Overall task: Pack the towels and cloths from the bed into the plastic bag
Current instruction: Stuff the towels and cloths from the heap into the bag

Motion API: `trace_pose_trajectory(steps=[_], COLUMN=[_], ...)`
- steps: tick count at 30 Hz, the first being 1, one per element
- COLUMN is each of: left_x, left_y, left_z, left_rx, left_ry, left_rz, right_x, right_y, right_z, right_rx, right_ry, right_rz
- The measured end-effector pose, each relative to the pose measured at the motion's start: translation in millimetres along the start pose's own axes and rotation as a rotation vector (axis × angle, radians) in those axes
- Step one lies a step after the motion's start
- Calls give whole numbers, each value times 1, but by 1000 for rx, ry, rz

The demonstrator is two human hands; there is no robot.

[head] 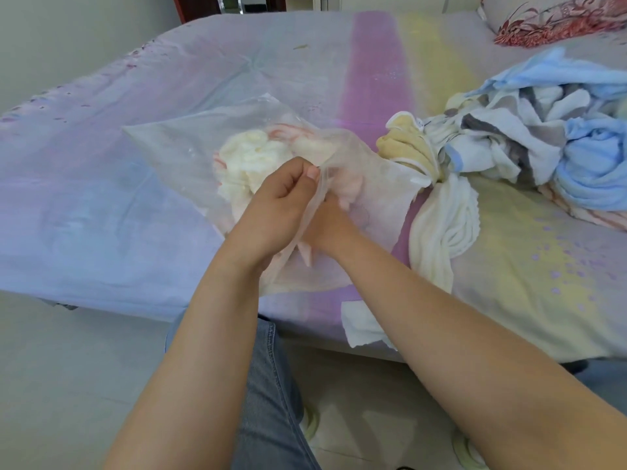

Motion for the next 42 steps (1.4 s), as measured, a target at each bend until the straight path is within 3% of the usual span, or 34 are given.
trace_pose_trajectory(steps=[3, 6, 8, 11, 13, 14, 16, 18, 21, 24, 27, 30, 32, 35, 38, 40, 42], left_x=[5, 4, 1, -2, -5, -5, -3, -1, 0, 0, 1, 3, 5, 7, 10, 11, 11], left_y=[6, 17, 16, 4, -6, -11, -21, -29, -34, -32, -27, -22, -18, -11, -4, -2, -2], left_z=[-1, -11, -16, -16, -15, -13, -10, -7, -7, -8, -9, -11, -12, -15, -19, -21, -23], left_rx=[51, 134, 173, 193, 190, 196, 222, 243, 273, 274, 276, 281, 272, 258, 238, 233, 223], left_ry=[-17, -39, -46, -42, -60, -75, -114, -153, -188, -184, -147, -121, -111, -94, -67, -58, -67], left_rz=[29, 16, -28, -82, -127, -169, -282, -373, -430, -405, -303, -248, -239, -187, -75, -22, 7], right_x=[5, -16, -10, 7, 35, 55, 97, 121, 111, 71, 21, -12, -24, -39, -36, -21, -4], right_y=[-21, -5, 4, 41, 63, 70, 75, 76, 85, 87, 87, 104, 116, 117, 95, 70, 37], right_z=[-30, 10, 48, 116, 140, 143, 146, 149, 149, 155, 169, 166, 156, 152, 150, 138, 124], right_rx=[6, -22, 50, 550, 816, 795, 488, 298, 277, 361, 517, 601, 683, 940, 1134, 975, 493], right_ry=[88, 199, 243, 215, 64, -98, -426, -524, -375, -54, 139, 90, 114, 257, 451, 414, 314], right_rz=[-149, -73, -5, 61, 124, 140, 111, 104, 125, 213, -158, -623, -707, -629, -228, 138, 375])
Point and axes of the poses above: each hand's wrist, its own z-axis away from the middle knuckle, its own y-axis out of the back of the hand, x = y × z, the point moved 3 cm from there along -z, towards the middle knuckle, and after that the axes turned 15 degrees about y, right-handed, at the moved point
